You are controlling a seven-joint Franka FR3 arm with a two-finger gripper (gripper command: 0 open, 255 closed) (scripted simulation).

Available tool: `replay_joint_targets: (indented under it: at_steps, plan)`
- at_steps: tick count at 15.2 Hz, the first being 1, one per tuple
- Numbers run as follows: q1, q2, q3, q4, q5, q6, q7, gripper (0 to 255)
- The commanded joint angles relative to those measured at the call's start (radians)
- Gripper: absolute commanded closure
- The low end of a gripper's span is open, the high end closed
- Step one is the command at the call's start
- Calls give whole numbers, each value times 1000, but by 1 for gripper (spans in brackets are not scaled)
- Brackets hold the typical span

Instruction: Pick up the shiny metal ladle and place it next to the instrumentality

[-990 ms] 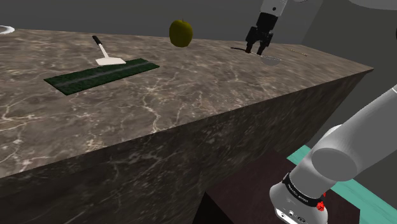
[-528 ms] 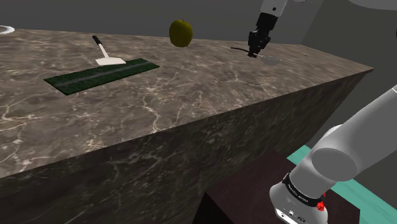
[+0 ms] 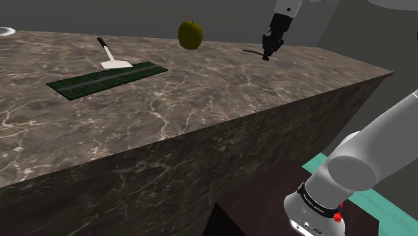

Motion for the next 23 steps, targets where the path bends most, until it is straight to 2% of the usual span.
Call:
replay_joint_targets:
  at_steps: [1,21,23]
  plan:
    - [0,3,0,17,1,-14,1,255]
    - [-4,126,-18,432,35,-311,0,255]
    - [21,107,13,408,34,-302,54,255]
